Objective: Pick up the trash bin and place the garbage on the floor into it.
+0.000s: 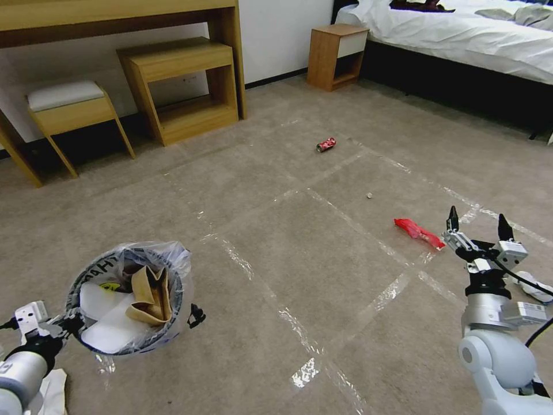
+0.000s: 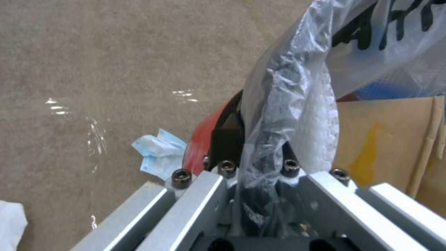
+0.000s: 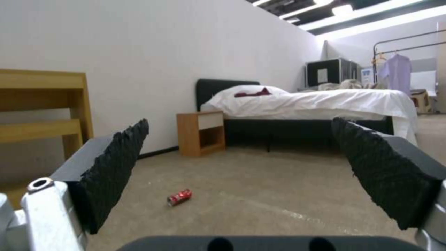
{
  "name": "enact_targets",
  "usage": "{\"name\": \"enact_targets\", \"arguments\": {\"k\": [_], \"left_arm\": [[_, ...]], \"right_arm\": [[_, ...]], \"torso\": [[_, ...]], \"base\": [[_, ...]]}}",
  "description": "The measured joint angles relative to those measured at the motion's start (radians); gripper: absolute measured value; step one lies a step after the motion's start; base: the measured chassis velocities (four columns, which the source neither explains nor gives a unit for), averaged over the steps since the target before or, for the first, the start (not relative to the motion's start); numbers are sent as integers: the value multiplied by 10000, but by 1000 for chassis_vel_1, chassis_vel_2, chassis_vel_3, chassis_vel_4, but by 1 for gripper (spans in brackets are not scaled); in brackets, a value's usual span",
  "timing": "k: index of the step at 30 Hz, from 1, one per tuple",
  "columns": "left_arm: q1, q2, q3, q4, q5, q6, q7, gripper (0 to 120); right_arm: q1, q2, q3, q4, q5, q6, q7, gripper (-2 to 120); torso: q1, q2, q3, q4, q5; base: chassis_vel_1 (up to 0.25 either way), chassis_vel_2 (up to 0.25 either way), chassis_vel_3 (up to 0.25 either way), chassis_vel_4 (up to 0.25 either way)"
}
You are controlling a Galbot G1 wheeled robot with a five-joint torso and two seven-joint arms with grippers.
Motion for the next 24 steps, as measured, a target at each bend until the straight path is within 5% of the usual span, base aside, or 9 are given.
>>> {"name": "enact_targets", "arguments": {"k": [9, 24], "left_arm": [[-45, -51, -134, 147, 645, 199, 758, 1], [-124, -16, -115, 497, 621, 59, 1083, 1]], "right_arm": [[143, -134, -92, -141, 6, -143, 106, 100], [338, -134, -252, -357, 26, -246, 129, 100]], "torso": [[0, 0, 1, 0, 0], [0, 0, 1, 0, 0]], "base": [[0, 0, 0, 0], [0, 0, 0, 0]]}}
